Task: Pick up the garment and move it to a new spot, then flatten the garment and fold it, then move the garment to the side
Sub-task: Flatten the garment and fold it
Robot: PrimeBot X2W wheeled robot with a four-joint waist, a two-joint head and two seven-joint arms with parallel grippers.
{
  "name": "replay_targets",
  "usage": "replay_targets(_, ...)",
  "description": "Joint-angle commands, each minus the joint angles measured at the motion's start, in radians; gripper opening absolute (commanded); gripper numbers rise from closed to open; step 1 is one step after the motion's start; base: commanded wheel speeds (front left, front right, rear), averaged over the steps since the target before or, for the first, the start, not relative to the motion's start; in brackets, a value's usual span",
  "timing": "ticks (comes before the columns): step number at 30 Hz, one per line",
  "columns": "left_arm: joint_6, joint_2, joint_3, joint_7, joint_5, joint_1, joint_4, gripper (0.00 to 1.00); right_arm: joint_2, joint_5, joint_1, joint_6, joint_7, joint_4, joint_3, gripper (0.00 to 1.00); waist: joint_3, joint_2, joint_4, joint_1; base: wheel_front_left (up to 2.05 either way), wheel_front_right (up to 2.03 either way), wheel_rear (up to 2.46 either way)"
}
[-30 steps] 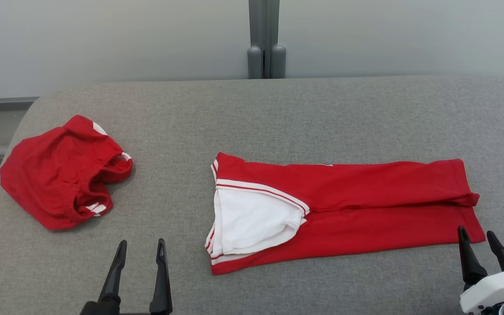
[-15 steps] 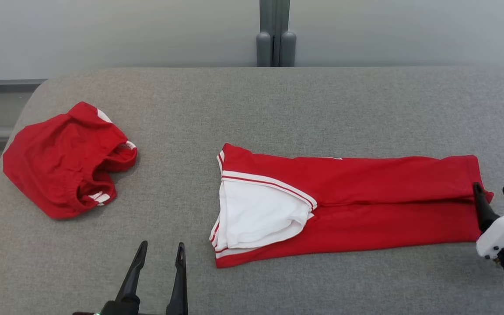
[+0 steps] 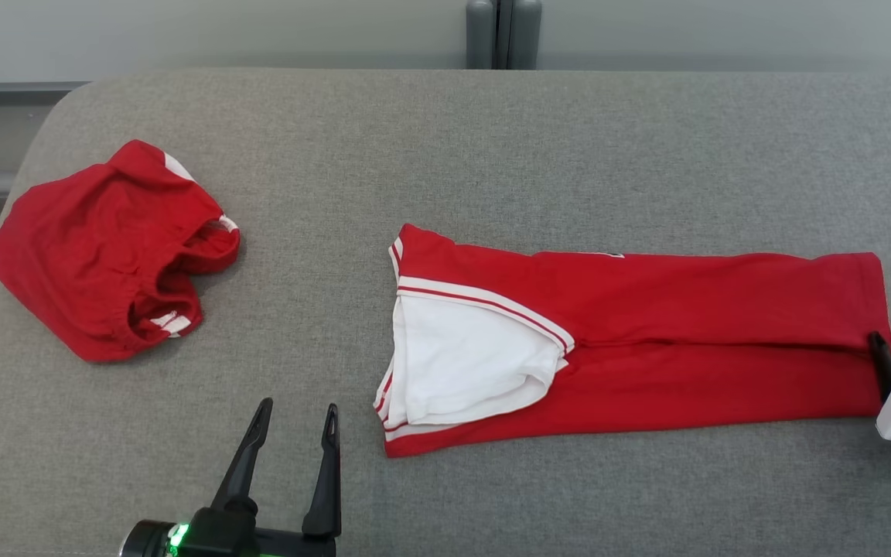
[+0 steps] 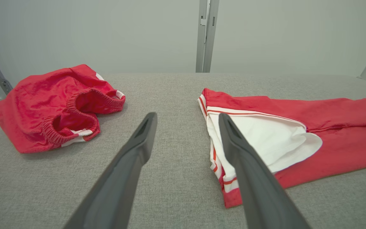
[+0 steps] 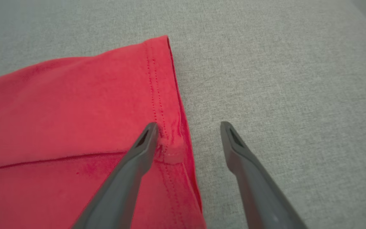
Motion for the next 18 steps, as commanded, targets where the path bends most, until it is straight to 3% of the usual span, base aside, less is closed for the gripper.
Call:
replay_targets(1, -0.004, -0.001, 0.004, -0.003, 0.007, -0.021, -0.005, 1.0, 0.003, -0.006, -0.013, 0.0, -0.001, 0.012, 0.001, 1.0, 0.017, -0.0001, -0.002, 0.0001, 0.0, 0.0, 0.0)
replay_targets(12, -0.015, -0.002, 0.006, -0.003, 0.017, -0.054, -0.011, 1.0, 0.03, 0.063, -0.036, 0.0, 0.035, 0.057, 0.038, 1.0, 0.07, -0.0001, -0.008, 0.0001, 0.0, 0.0, 0.0)
replay_targets(13, -0.014, -0.002, 0.005, -0.003, 0.015, -0.059, -0.012, 1.0, 0.033, 0.074, -0.039, 0.0, 0.037, 0.063, 0.038, 0.56, 0.074, -0.0001, -0.008, 0.0001, 0.0, 0.0, 0.0)
replay_targets(14, -0.014, -0.002, 0.004, -0.003, 0.014, -0.062, -0.012, 1.0, 0.037, 0.083, -0.04, 0.0, 0.046, 0.066, 0.044, 0.37, 0.076, -0.0001, -0.008, 0.0001, 0.0, 0.0, 0.0)
replay_targets(15, -0.013, -0.002, 0.003, -0.003, 0.014, -0.064, -0.012, 1.0, 0.038, 0.094, -0.041, 0.0, 0.053, 0.069, 0.05, 0.0, 0.079, -0.0001, -0.008, 0.0001, 0.0, 0.0, 0.0)
replay_targets(18, -0.009, -0.002, 0.002, -0.003, 0.011, -0.068, -0.012, 1.0, 0.021, 0.115, -0.038, -0.001, 0.054, 0.068, 0.066, 0.0, 0.082, -0.0001, -0.01, 0.0001, 0.0, 0.0, 0.0)
